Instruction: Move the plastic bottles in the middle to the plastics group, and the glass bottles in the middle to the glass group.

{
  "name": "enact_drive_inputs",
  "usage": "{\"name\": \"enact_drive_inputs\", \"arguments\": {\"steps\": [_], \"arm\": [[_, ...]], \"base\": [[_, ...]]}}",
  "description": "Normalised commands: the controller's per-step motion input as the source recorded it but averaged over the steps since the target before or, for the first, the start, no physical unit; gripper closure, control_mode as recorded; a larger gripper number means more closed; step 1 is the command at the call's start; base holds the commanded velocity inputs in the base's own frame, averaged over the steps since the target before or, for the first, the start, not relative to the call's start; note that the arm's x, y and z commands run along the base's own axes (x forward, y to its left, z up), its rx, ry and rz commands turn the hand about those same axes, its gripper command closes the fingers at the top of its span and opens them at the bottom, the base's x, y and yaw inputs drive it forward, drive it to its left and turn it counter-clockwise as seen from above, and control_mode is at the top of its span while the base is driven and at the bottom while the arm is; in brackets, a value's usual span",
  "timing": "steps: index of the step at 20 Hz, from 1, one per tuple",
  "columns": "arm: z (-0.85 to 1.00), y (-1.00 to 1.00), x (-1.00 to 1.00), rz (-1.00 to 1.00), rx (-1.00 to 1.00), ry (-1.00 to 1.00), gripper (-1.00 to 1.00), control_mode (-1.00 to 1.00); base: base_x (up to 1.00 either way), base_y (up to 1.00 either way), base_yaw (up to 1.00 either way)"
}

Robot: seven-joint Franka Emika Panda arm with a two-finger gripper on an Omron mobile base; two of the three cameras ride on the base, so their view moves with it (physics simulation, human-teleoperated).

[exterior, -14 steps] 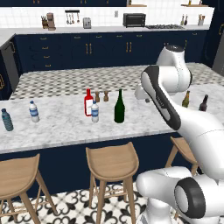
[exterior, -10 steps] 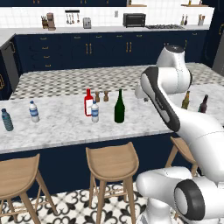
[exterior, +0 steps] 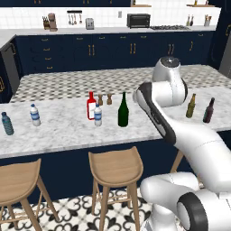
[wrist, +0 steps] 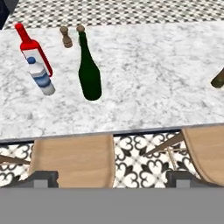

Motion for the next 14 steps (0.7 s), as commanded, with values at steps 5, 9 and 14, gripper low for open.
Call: {"name": "enact_drive_inputs", "arguments": {"steps": [5, 9, 14], "arm": [[0.23, 0.07, 0.03, 0.11, 0.02, -0.03, -1.0, -1.0], [0.11, 0.05, 0.24, 0.33, 0.0, 0.14, -1.0, -1.0], [0.01, 0.14, 0.08, 0.12, -0.02, 0.06, -1.0, -1.0]], "base": [[0.0, 0.0, 0.0], [0.0, 0.0, 0.0], [0.0, 0.0, 0.0]]}}
